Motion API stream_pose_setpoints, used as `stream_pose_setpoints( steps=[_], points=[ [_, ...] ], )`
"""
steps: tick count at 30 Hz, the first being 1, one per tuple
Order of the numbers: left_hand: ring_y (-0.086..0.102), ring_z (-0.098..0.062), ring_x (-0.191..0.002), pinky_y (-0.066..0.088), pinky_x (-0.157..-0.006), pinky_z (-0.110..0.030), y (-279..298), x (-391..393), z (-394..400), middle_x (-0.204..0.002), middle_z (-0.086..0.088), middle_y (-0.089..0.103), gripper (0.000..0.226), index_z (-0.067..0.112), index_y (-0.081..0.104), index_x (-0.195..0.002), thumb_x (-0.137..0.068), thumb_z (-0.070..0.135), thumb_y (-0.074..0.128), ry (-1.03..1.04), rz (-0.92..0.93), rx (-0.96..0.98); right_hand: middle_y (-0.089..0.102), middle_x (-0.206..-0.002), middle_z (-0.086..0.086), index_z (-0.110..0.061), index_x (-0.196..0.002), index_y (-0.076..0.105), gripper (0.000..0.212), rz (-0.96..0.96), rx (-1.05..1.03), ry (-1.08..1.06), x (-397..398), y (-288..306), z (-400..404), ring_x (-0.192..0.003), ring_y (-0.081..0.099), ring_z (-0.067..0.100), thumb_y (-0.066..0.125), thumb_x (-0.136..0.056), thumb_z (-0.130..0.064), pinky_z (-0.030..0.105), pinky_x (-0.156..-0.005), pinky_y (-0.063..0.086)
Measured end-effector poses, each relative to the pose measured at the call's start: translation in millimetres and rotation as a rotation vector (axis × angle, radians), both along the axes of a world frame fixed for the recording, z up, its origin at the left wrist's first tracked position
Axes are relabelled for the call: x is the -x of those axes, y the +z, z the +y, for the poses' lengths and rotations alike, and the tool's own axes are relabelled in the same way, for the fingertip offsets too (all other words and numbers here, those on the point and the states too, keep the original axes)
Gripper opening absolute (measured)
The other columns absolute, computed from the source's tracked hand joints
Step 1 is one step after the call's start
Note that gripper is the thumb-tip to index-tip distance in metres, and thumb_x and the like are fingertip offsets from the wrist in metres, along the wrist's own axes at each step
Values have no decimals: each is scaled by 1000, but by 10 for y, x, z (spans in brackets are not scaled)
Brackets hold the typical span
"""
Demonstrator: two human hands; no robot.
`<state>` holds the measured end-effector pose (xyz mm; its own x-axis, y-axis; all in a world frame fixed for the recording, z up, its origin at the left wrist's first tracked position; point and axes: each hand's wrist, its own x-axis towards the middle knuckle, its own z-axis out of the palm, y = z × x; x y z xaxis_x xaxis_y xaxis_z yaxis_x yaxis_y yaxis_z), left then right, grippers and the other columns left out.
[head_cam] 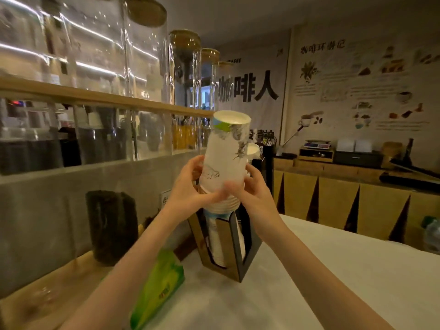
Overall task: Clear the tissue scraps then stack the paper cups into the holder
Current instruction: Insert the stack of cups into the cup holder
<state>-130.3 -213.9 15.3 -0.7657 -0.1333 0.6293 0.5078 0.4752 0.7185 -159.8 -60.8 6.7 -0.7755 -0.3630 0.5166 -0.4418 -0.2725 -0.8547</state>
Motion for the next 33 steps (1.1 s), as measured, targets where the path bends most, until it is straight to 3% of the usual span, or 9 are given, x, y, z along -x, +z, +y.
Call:
stream_pose_setpoints(
  steps=[5, 8, 10, 14, 20, 26, 29, 31, 33],
  points=[
    [50, -14, -114, 45, -89, -28, -110, 26, -115, -127, 1, 52, 79, 27, 41, -124, -57, 27, 83, 34, -118, 62, 54, -124, -9, -26, -135, 35, 58, 104, -113, 12, 22, -130, -76, -106, 55, -4, 62, -84, -20, 11, -78, 52],
    [51, -9, -109, 46, -89, -27, -197, 35, -136, -116, 11, 54, 83, 27, 41, -126, -56, 28, 83, 36, -151, 87, 56, -117, -10, -23, -132, 41, 42, -7, -122, 17, 82, -227, -129, -105, 54, -2, 49, -91, -26, 9, -76, 50],
    [52, -4, -99, 45, -79, -18, -244, 38, -140, -108, 16, 54, 76, 27, 42, -122, -57, 31, 82, 65, -184, 65, 60, -114, -7, -26, -122, 51, 31, -97, -152, 15, 128, -285, -127, -102, 56, -2, 36, -95, -34, 10, -75, 49],
    [55, -15, -106, 45, -81, -24, -303, 55, -144, -115, 6, 58, 72, 20, 45, -123, -61, 34, 78, 68, -207, -16, 61, -105, -12, -27, -116, 55, 42, -185, -204, 3, 176, -426, -86, -88, 56, -9, 20, -97, -41, -2, -59, 43],
    [51, -14, -110, 43, -87, -30, -282, 52, -104, -116, 5, 56, 64, 26, 42, -117, -64, 31, 78, 114, -147, -58, 60, -106, -9, -18, -128, 51, 54, -242, -244, -27, 266, -703, -78, -87, 54, -6, 14, -97, -42, -1, -58, 43],
    [49, -9, -103, 38, -69, -10, -275, 18, -20, -110, 6, 56, 62, 23, 46, -114, -62, 28, 79, 146, -119, 13, 56, -96, -17, -26, -122, 47, 41, -323, -176, -55, 224, -827, -80, -84, 50, -6, 15, -99, -36, -5, -53, 41],
    [49, -9, -104, 37, -68, -10, -253, 15, 31, -115, 4, 56, 68, 22, 44, -119, -62, 31, 80, 162, -144, 59, 55, -93, -18, -28, -121, 47, 38, -342, -168, -83, 195, -869, -75, -82, 52, -4, 16, -99, -34, -3, -52, 43],
    [48, -11, -107, 39, -75, -15, -194, 4, 53, -125, 1, 55, 77, 23, 39, -126, -62, 33, 80, 195, -177, 112, 58, -102, -13, -25, -129, 47, 44, -344, -205, -100, 197, -875, -45, -86, 53, -2, 16, -99, -36, -2, -57, 44],
    [47, -19, -117, 40, -87, -26, -75, -12, 76, -136, -3, 48, 88, 23, 30, -135, -63, 35, 79, 231, -261, 201, 56, -126, -3, -25, -134, 45, 49, -346, -281, -100, 204, -821, -7, -109, 53, 8, 16, -98, -42, 8, -85, 44]
  ],
)
